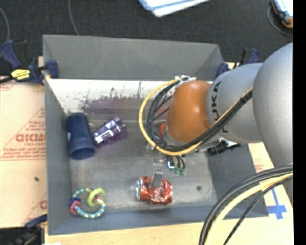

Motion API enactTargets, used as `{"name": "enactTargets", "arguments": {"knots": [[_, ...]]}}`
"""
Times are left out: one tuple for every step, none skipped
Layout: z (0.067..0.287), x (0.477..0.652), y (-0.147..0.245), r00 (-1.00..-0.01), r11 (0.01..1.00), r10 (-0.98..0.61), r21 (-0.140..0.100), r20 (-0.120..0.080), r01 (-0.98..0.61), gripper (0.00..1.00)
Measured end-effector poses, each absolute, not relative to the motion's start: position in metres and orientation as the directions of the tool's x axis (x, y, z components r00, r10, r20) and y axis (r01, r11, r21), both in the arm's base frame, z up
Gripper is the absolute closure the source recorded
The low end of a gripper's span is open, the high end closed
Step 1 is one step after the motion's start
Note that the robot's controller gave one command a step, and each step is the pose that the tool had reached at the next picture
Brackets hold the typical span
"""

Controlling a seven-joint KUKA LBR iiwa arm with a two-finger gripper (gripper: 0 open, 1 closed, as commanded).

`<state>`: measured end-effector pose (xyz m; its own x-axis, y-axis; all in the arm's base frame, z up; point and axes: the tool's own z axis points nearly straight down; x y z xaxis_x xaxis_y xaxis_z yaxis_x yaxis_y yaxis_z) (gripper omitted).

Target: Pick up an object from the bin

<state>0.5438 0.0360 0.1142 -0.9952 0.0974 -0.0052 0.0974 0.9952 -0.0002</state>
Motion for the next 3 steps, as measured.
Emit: {"name": "enactTargets", "arguments": {"knots": [[0.072, 0.508, 0.044, -0.998, 0.998, 0.061, 0.001, -0.020, 0.061, 0.00], [0.072, 0.491, 0.050, -0.997, 0.997, 0.080, 0.001, -0.017, 0.080, 1.00], [0.072, 0.491, 0.050, -0.997, 0.997, 0.080, 0.001, -0.017, 0.080, 1.00]]}}
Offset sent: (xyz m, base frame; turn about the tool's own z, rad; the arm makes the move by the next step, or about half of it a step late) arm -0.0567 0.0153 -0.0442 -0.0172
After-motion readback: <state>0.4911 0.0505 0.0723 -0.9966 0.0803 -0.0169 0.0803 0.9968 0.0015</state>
